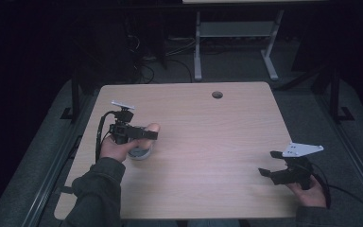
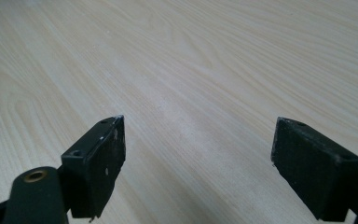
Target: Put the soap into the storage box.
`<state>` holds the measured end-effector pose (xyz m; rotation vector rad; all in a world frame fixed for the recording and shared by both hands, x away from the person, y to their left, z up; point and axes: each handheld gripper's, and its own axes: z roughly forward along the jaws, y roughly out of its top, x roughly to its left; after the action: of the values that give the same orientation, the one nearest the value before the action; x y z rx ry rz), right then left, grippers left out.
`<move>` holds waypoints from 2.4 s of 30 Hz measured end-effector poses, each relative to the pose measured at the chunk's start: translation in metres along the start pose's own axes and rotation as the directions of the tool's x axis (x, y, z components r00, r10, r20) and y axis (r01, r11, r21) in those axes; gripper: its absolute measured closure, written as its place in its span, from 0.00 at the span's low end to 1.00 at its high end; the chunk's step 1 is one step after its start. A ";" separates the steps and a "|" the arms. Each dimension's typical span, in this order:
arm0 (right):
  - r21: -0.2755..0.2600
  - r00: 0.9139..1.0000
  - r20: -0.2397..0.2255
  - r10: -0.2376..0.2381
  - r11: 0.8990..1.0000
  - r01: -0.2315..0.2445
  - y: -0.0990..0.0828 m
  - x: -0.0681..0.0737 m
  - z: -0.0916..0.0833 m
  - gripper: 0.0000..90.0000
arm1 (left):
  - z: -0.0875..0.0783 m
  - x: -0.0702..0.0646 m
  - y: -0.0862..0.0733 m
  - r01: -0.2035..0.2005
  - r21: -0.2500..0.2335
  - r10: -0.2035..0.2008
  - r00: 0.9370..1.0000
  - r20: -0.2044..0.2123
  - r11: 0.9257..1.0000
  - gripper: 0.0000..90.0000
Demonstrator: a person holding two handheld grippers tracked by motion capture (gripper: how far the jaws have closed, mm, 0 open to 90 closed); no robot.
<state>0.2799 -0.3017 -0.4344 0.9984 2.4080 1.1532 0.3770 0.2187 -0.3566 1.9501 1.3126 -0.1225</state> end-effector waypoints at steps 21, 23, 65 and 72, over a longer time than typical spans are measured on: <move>-0.002 1.000 -0.002 -0.002 1.000 0.002 0.000 -0.001 0.000 0.19 | -0.001 0.030 0.002 0.123 -0.044 -0.125 0.991 -0.053 0.991 0.36; -0.001 1.000 -0.002 -0.003 1.000 0.003 0.000 -0.001 0.000 0.19 | 0.000 0.034 0.002 0.133 -0.048 -0.136 0.989 -0.063 0.990 0.36; 0.001 1.000 -0.006 -0.006 1.000 0.006 -0.001 -0.002 0.000 0.19 | 0.023 0.036 0.002 0.116 0.046 -0.099 0.956 -0.277 0.992 0.36; 0.003 1.000 -0.009 -0.005 1.000 0.005 -0.002 -0.002 0.000 0.19 | 0.028 0.035 0.001 0.097 0.070 -0.070 0.946 -0.315 0.993 0.36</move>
<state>0.2806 -0.3035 -0.4358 0.9906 2.4184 1.1546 0.4033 0.2268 -0.3920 2.0449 1.6195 0.0963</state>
